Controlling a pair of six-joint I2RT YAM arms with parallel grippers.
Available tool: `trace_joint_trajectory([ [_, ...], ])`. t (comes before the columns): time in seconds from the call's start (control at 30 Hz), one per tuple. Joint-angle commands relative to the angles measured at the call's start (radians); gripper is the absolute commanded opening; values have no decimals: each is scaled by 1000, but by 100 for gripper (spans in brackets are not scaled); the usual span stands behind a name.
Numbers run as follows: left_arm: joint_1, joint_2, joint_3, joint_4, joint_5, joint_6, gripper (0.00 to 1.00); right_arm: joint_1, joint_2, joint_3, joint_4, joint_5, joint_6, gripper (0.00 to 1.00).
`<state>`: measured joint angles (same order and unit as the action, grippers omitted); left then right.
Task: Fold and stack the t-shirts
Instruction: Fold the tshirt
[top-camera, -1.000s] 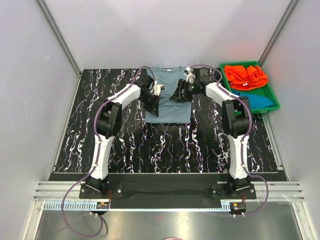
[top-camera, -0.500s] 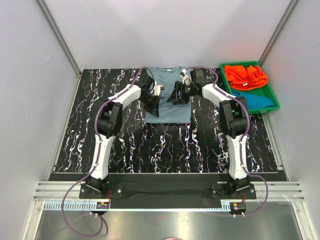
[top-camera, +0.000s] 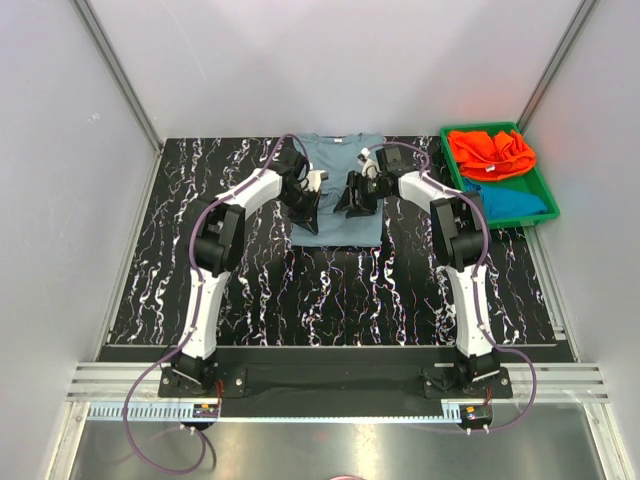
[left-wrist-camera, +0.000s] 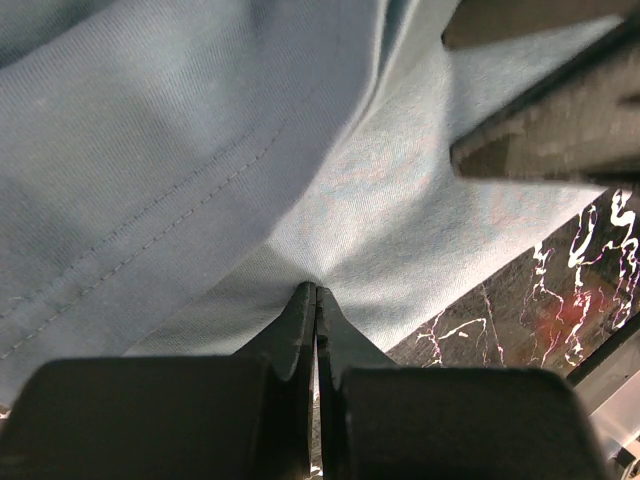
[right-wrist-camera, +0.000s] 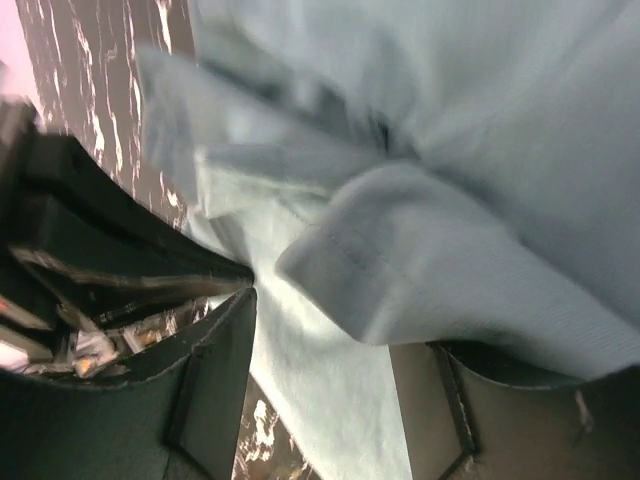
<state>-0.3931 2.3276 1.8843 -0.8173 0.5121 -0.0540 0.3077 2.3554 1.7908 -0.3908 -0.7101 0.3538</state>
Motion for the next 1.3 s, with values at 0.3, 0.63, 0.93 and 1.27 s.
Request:
trace_joint_trajectory([
  [0.3, -10, -56, -53, 35, -7, 5, 0, 4, 74, 323, 35, 127, -53, 62],
  [0.63, -15, -65, -45, 30, -15, 14, 0, 2, -102, 203, -17, 78, -111, 62],
  [0.93, -26, -63, -37, 26, -24, 20, 0, 4, -179, 35, -37, 66, -139, 63],
  [1.27, -30, -89, -71, 15, -26, 29, 0, 2, -119, -51, -37, 83, -141, 63],
])
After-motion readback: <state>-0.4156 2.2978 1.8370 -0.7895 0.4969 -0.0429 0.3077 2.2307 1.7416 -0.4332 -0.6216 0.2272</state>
